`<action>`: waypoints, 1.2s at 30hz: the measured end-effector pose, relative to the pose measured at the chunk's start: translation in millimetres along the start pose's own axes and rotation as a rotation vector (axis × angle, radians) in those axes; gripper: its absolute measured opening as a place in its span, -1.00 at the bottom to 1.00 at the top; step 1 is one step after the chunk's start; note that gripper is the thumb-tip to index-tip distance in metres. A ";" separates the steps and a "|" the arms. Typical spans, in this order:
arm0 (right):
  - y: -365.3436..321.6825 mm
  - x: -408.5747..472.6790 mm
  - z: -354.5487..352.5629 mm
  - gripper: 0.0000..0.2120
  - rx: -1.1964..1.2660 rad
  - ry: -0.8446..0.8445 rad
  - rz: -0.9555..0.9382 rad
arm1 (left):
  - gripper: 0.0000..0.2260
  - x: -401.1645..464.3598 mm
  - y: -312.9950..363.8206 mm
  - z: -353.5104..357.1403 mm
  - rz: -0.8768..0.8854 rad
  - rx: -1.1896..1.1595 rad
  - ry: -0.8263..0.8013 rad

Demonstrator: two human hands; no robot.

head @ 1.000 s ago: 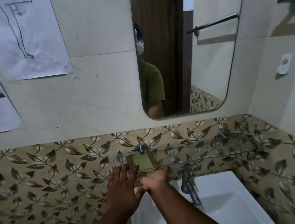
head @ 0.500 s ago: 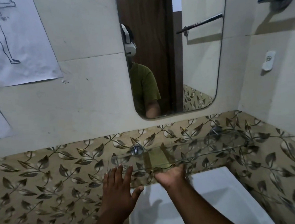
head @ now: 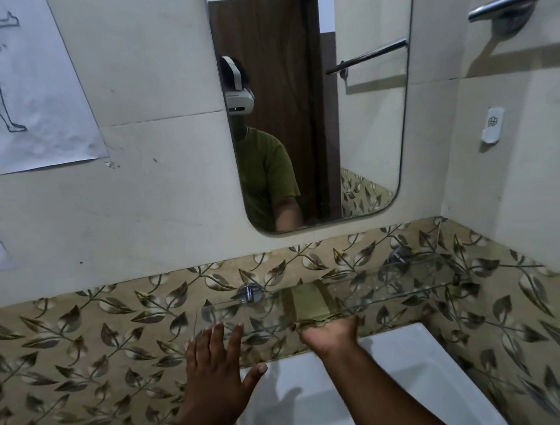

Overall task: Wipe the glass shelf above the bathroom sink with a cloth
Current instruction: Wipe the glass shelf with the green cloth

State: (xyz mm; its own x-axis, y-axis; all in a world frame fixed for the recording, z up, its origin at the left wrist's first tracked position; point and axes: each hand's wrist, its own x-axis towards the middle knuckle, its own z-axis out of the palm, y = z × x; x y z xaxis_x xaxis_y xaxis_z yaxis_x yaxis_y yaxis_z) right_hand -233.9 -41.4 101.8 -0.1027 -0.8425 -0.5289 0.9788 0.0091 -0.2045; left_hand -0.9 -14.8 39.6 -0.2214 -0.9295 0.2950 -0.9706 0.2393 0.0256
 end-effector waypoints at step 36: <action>-78.3 13.9 -32.3 -0.20 -0.129 0.002 -0.013 | -0.21 3.7 -5.2 6.4 0.011 -0.035 -0.014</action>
State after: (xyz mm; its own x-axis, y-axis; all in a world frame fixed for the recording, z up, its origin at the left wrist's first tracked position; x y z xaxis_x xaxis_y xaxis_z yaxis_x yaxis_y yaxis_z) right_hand -317.6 -36.4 83.9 -0.1158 -0.8417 -0.5273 0.9465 0.0675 -0.3157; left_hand 2.8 -21.2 34.4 -0.2334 -0.9307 0.2816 -0.9644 0.2587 0.0555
